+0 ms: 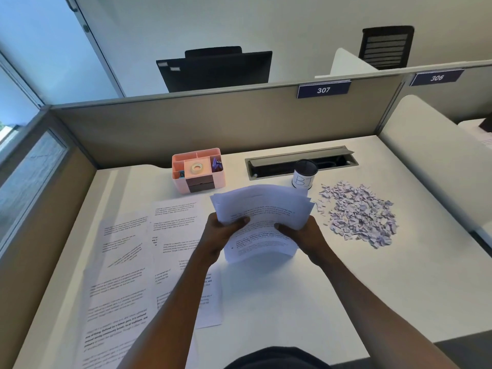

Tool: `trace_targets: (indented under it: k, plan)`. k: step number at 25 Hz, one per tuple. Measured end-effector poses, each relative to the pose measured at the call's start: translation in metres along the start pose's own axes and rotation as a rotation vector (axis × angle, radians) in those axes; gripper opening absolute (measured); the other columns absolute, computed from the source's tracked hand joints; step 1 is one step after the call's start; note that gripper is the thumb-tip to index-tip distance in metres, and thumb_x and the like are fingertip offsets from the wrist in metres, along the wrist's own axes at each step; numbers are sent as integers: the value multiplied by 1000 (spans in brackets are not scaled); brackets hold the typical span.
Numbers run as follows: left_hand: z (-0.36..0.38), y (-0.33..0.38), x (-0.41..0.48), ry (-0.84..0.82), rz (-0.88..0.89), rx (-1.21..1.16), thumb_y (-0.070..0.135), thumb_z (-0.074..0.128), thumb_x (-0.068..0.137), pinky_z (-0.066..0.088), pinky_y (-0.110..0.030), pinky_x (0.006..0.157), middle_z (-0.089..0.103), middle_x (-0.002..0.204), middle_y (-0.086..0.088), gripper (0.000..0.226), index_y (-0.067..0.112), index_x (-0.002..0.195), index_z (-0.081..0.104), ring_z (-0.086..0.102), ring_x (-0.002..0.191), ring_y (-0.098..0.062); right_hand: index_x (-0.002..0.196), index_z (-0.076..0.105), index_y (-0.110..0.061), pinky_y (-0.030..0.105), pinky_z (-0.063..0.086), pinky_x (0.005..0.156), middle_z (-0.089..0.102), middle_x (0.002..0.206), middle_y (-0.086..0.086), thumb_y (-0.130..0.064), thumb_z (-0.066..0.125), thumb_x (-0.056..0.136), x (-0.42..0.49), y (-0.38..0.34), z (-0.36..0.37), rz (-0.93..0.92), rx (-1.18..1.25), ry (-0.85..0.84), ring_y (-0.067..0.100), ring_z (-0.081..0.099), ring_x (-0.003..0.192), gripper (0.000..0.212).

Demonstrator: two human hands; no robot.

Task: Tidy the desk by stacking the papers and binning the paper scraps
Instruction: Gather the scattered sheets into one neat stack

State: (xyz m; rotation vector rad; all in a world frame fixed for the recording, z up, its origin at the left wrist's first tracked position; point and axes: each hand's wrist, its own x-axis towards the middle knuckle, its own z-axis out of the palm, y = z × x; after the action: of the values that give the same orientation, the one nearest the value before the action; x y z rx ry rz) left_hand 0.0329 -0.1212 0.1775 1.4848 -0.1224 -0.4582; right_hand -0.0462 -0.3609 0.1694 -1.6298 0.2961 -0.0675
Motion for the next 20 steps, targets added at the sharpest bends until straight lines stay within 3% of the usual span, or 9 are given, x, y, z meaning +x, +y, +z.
trace_targets:
  k: [3, 7, 11, 15, 20]
  plan:
    - [-3, -8, -3, -23, -13, 66, 31, 91, 73, 60, -58, 99, 78, 116, -7, 47, 22, 117, 76, 72, 113, -33, 108, 73, -26, 58, 60, 80, 77, 104, 2, -38, 90, 72, 2, 9, -3, -6, -122, -20, 27, 73, 98, 42]
    - [-2, -7, -4, 7, -3, 43, 39, 93, 69, 60, -55, 100, 79, 117, -4, 59, 18, 120, 74, 73, 111, -29, 103, 74, -23, 45, 62, 83, 79, 101, -1, -18, 87, 78, -2, 5, -3, 10, 0, 60, 20, 75, 94, 28]
    - [3, -11, -3, -39, 25, 56, 26, 90, 77, 61, -53, 97, 77, 122, -6, 56, 21, 129, 71, 72, 115, -29, 103, 76, -19, 54, 61, 83, 79, 100, 3, -20, 87, 79, -1, 9, 3, 2, 28, 89, 27, 74, 94, 27]
    - [6, -16, -3, -6, -29, 48, 28, 92, 74, 62, -57, 95, 80, 116, -4, 50, 22, 121, 76, 75, 109, -28, 104, 76, -18, 54, 61, 83, 79, 100, 2, -21, 88, 78, -2, 16, 5, 36, 16, 61, 23, 75, 92, 29]
    - [7, -25, -5, 34, -40, -4, 29, 92, 71, 63, -51, 92, 80, 112, -5, 41, 25, 110, 79, 76, 106, -28, 105, 76, -15, 54, 61, 85, 79, 101, 4, -20, 86, 80, -1, 21, 7, 50, 77, 61, 26, 75, 94, 27]
